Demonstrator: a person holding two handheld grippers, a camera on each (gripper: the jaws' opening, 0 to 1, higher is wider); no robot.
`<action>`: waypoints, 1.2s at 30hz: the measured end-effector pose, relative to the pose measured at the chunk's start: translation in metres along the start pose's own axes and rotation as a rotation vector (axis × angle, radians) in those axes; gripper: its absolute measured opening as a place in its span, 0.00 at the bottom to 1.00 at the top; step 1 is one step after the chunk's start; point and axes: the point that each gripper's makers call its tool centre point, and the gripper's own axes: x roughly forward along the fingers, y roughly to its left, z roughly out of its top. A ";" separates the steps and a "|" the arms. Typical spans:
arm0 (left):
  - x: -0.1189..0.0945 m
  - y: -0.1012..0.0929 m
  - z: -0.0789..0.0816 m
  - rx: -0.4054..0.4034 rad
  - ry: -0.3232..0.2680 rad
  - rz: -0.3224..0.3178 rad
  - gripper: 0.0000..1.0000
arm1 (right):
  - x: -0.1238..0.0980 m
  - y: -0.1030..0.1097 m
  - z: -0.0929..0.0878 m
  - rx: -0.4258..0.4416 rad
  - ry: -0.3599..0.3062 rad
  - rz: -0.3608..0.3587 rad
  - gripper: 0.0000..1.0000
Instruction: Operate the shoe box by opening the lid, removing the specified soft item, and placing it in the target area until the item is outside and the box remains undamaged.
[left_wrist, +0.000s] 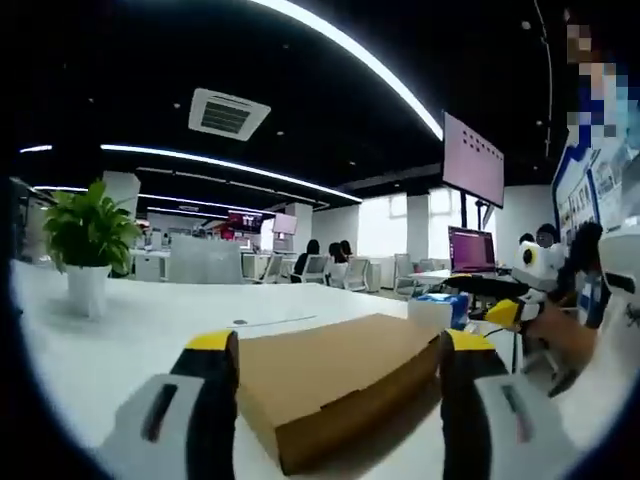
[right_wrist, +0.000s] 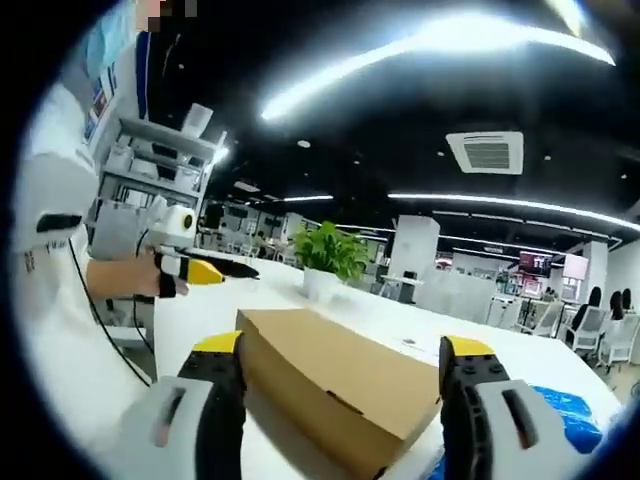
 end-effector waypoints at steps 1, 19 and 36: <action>-0.002 -0.001 0.002 -0.004 0.003 -0.001 0.92 | 0.000 -0.002 0.002 0.002 -0.005 -0.007 0.81; -0.005 0.037 -0.029 -0.016 0.144 0.140 0.92 | 0.006 -0.019 -0.019 0.029 0.114 -0.088 0.82; 0.007 0.037 -0.067 0.135 0.236 0.124 0.92 | 0.013 -0.021 -0.076 0.060 0.274 -0.127 0.77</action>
